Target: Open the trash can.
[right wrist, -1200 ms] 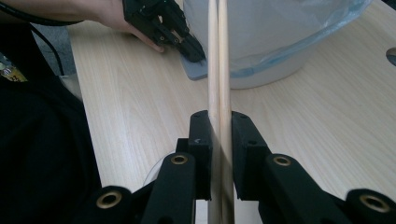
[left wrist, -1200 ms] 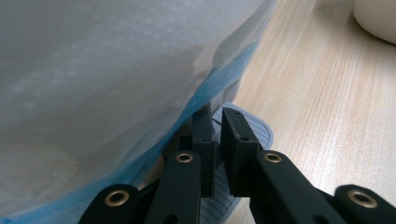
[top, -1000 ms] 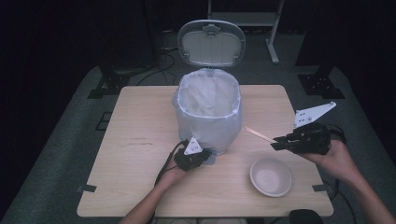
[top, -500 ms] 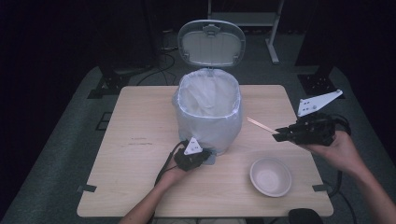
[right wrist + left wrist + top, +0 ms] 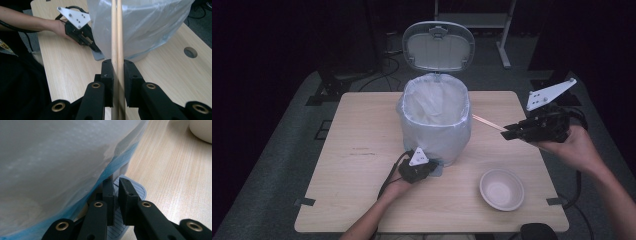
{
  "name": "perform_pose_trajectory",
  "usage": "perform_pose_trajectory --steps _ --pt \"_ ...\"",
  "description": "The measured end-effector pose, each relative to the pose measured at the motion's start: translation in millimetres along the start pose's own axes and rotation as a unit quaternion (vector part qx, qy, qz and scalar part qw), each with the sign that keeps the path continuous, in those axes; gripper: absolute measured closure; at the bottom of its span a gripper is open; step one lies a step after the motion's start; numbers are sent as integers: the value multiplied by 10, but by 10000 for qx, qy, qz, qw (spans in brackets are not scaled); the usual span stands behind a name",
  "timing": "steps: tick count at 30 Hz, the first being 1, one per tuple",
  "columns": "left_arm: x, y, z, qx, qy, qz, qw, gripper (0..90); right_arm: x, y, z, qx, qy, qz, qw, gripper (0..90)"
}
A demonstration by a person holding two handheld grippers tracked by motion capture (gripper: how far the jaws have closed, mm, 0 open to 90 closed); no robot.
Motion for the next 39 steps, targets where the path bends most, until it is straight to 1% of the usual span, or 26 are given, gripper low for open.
perform_pose_trajectory --steps 4,5,9,14,17,18,25,27,30,39 --pt "0 0 0 0 1 -1 10000 838 78 28 -21 -10 8 -19 10000 792" --pt "0 0 0 0 1 -1 10000 838 108 40 -35 0 25 14 10000 792" --pt "0 0 0 -1 0 0 10000 839 142 60 -43 6 16 24 10000 792" --pt "0 2 0 7 -2 -7 10000 839 239 76 -63 2 11 22 10000 792" --pt "0 2 0 6 -1 -10 10000 839 331 87 -58 -13 -40 -10 10000 792" --pt "0 2 0 6 -1 -10 10000 839 331 87 -58 -13 -40 -10 10000 792" --pt "0 0 0 6 1 -4 10000 838 491 124 -31 14 -42 -66 10000 792" --pt "0 0 1 7 0 -1 10000 838 505 136 -27 28 -23 -87 10000 792" --pt "0 0 0 10 -1 1 10000 838 574 163 -16 44 5 -84 10000 792" --pt "0 1 1 3 4 -5 10000 838 708 202 5 66 10 -137 9999 792"
Point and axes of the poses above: each handheld gripper's, and its own axes: z roughly forward along the jaws, x roughly out of its top, y roughly to its right, the point moved 1 cm from there along z, roughly forward along the jaws, and after that the axes turned 5 degrees about -z, right-handed, at the moved point
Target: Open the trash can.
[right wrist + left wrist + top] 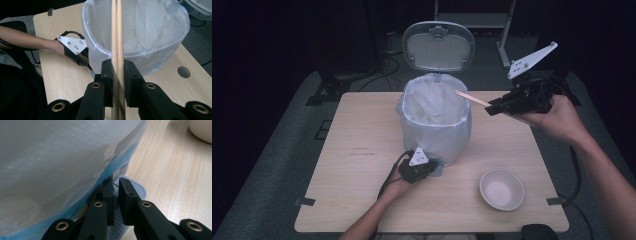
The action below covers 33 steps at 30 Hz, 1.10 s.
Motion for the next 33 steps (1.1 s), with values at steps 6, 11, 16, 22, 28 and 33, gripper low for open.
perform_pose_trajectory --steps 6,11,16,22,28,33 --pt "0 -2 0 -9 -2 9 10000 838 105 22 27 37 21 -51 10000 792" --pt "1 -3 -3 -8 -16 17 10000 838 178 45 38 41 21 -56 10000 792" --pt "0 -3 -1 -3 -4 15 10000 838 280 64 80 60 -16 -105 9999 792" --pt "0 -3 -1 -12 -8 15 10000 838 389 85 144 79 -76 -171 9998 792" --pt "0 -3 -1 -12 -8 15 10000 838 470 105 179 80 -89 -221 9997 792" --pt "0 -3 -1 -12 -6 12 10000 839 542 125 216 75 -132 -232 9996 792"
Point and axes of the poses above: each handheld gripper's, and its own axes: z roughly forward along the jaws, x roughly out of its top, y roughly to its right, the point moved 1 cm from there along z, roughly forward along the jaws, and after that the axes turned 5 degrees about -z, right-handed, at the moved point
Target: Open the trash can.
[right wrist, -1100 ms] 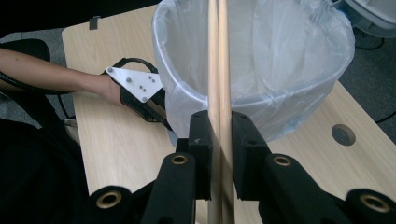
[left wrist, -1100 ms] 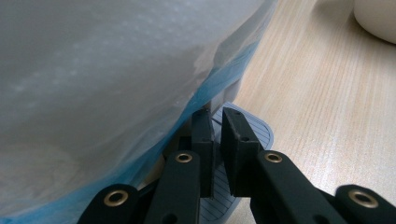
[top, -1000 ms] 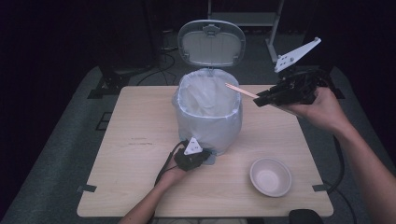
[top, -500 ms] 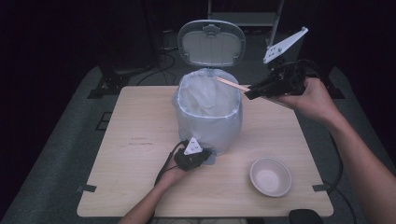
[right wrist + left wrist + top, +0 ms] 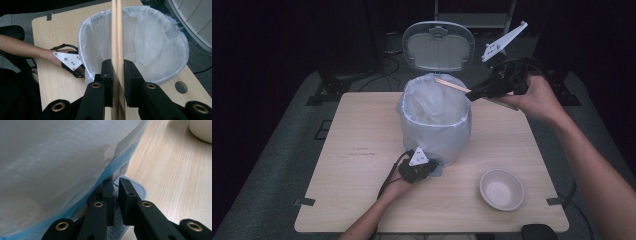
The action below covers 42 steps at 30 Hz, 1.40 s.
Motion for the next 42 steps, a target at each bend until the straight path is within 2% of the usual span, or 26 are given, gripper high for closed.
perform_pose_trajectory --steps 13,23,42 --pt "0 1 0 4 2 -3 10000 839 176 70 145 21 -67 -74 9999 792" --pt "0 1 -1 3 -3 -4 10000 838 324 144 305 45 -153 -43 9999 791" --pt "0 0 -1 -2 -7 3 10000 838 457 261 553 108 -324 28 9994 791"
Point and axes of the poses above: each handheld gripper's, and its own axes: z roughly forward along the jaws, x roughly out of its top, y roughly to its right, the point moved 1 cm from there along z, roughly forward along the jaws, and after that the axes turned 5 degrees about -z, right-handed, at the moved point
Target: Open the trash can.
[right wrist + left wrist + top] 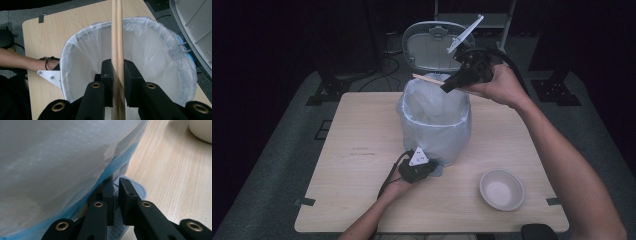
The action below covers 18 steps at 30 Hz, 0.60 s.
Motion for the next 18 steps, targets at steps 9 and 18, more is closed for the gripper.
perform_pose_trajectory --steps 9,18 --pt "1 -1 -2 1 -12 5 10000 838 81 86 128 -9 -86 54 9999 783" --pt "0 1 0 4 1 -4 10000 836 6 102 69 -29 90 157 9998 684"
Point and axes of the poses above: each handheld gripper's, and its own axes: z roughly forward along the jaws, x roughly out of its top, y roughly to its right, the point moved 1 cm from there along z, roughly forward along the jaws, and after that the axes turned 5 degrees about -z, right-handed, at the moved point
